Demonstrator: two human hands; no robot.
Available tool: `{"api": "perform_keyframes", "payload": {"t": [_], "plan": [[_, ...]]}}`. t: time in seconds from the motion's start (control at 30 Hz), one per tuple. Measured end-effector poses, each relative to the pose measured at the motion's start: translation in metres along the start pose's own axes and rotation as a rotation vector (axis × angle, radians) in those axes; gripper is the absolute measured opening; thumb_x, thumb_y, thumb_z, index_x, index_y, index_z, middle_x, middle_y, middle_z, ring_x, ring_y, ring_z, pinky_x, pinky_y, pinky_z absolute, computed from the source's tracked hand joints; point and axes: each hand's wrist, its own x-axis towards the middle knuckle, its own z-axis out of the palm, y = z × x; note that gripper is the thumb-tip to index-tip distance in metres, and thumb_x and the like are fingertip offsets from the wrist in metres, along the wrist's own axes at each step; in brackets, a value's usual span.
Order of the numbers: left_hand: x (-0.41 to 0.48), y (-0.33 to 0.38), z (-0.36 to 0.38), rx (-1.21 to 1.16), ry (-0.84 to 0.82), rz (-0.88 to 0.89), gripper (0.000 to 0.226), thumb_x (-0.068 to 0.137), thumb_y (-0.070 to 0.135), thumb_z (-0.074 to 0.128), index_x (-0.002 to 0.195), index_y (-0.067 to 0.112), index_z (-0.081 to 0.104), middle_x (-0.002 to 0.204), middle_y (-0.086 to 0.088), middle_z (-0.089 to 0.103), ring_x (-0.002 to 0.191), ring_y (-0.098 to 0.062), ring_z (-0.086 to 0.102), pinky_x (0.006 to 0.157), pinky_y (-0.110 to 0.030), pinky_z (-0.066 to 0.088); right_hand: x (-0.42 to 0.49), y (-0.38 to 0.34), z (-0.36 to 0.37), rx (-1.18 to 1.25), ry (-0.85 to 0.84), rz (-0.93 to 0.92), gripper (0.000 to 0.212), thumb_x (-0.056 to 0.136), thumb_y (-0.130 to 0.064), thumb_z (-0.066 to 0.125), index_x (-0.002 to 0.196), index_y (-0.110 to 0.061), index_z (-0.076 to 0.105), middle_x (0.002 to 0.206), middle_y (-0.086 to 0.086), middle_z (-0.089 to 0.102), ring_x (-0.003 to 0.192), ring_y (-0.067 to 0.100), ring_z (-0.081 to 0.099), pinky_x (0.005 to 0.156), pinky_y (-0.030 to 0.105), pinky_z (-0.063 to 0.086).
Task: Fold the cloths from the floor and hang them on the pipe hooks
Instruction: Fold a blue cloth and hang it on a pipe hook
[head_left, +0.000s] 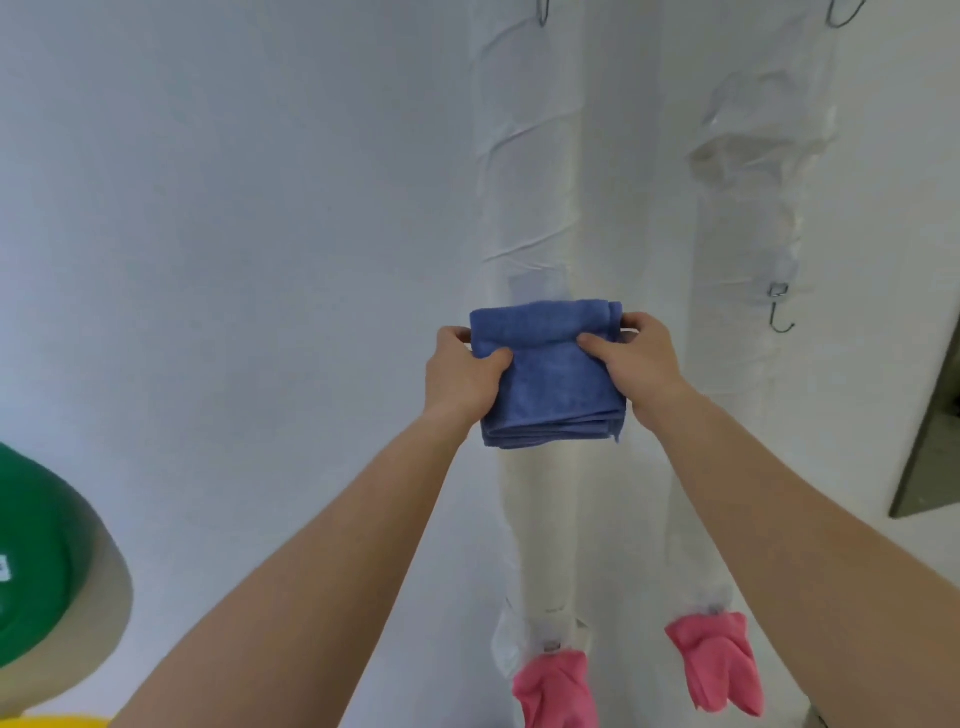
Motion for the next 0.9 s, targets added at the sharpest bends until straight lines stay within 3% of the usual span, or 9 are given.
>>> {"api": "perform_keyframes", "payload": {"t": [0.1, 0.27, 0.37, 0.43, 0.5, 0.57, 0.63, 0.73, 0.9], "plan": [[0.001, -0.016, 0.006, 0.014, -0.018, -0.038, 0.041, 0.086, 0.026, 0.068, 0.120, 0.018, 0.046, 0.102, 0.000, 0.063, 0.087, -0.012, 0.064, 0.071, -0.030, 0.056, 0.002, 0.012, 0.005, -0.051, -0.026, 0.043, 0.043, 0.078, -0.022, 0.078, 0.115, -0.012, 0.058, 0.105, 0.007, 0.070, 0.093, 0.022, 0.069, 0.085, 0.038, 0.057], [-0.002, -0.028, 0.016, -0.108, -0.074, -0.139, 0.044, 0.083, 0.025, 0.074, 0.116, 0.017, 0.045, 0.103, -0.004, 0.065, 0.088, -0.019, 0.068, 0.076, -0.042, 0.062, 0.000, 0.015, 0.000, -0.008, -0.054, 0.105, 0.056, 0.075, -0.018, 0.082, 0.117, -0.021, 0.044, 0.108, 0.009, 0.065, 0.092, 0.024, 0.068, 0.083, 0.043, 0.058], [-0.008, -0.026, 0.014, -0.002, 0.029, 0.081, 0.052, 0.082, 0.026, 0.074, 0.120, 0.024, 0.039, 0.102, 0.008, 0.061, 0.086, -0.013, 0.066, 0.075, -0.031, 0.057, -0.007, 0.009, -0.002, -0.167, 0.004, -0.222, 0.057, 0.075, -0.011, 0.078, 0.118, -0.028, 0.044, 0.117, 0.004, 0.050, 0.088, 0.015, 0.061, 0.079, 0.031, 0.053], [-0.014, -0.024, 0.011, 0.091, 0.091, 0.284, 0.058, 0.083, 0.025, 0.071, 0.128, 0.031, 0.035, 0.121, 0.009, 0.052, 0.086, -0.013, 0.063, 0.074, -0.028, 0.053, -0.012, 0.006, -0.003, -0.316, -0.002, -0.444, 0.047, 0.076, -0.006, 0.072, 0.115, -0.025, 0.056, 0.121, 0.001, 0.045, 0.088, 0.010, 0.055, 0.081, 0.022, 0.047], [-0.017, -0.022, 0.011, 0.316, 0.109, 0.468, 0.049, 0.088, 0.020, 0.065, 0.130, 0.032, 0.042, 0.134, 0.005, 0.040, 0.082, -0.018, 0.059, 0.072, -0.031, 0.050, -0.014, 0.008, -0.005, -0.429, -0.054, -0.555, 0.035, 0.079, -0.003, 0.068, 0.108, -0.022, 0.065, 0.113, -0.003, 0.052, 0.090, 0.009, 0.053, 0.084, 0.020, 0.045], [-0.016, -0.022, 0.012, 0.424, 0.090, 0.553, 0.033, 0.092, 0.018, 0.059, 0.124, 0.028, 0.055, 0.133, 0.003, 0.043, 0.083, -0.019, 0.059, 0.075, -0.033, 0.051, -0.018, 0.011, -0.008, -0.429, -0.089, -0.523, 0.025, 0.086, -0.008, 0.067, 0.107, -0.021, 0.070, 0.105, -0.006, 0.062, 0.091, 0.010, 0.056, 0.086, 0.025, 0.049], [-0.016, -0.020, 0.014, 0.347, 0.040, 0.505, 0.027, 0.095, 0.028, 0.058, 0.122, 0.027, 0.059, 0.128, 0.005, 0.052, 0.094, -0.013, 0.059, 0.084, -0.028, 0.049, -0.023, 0.010, -0.014, -0.346, -0.156, -0.402, 0.019, 0.092, -0.023, 0.066, 0.111, -0.022, 0.072, 0.105, -0.008, 0.069, 0.093, 0.011, 0.064, 0.087, 0.028, 0.052], [-0.014, -0.020, 0.015, 0.281, 0.000, 0.469, 0.037, 0.090, 0.047, 0.062, 0.122, 0.027, 0.062, 0.122, 0.008, 0.059, 0.104, -0.008, 0.058, 0.092, -0.025, 0.047, -0.026, 0.015, -0.022, -0.261, -0.279, -0.262, 0.033, 0.090, -0.038, 0.070, 0.120, -0.025, 0.070, 0.100, -0.007, 0.075, 0.091, 0.009, 0.071, 0.086, 0.027, 0.055], [-0.018, -0.040, 0.019, 0.292, 0.009, 0.543, 0.049, 0.084, 0.047, 0.070, 0.129, 0.030, 0.062, 0.126, 0.014, 0.061, 0.109, -0.002, 0.058, 0.094, -0.025, 0.050, -0.030, 0.033, -0.016, -0.208, -0.293, -0.254, 0.042, 0.087, -0.021, 0.075, 0.129, -0.020, 0.066, 0.108, -0.005, 0.074, 0.092, 0.010, 0.073, 0.089, 0.037, 0.059]]}}
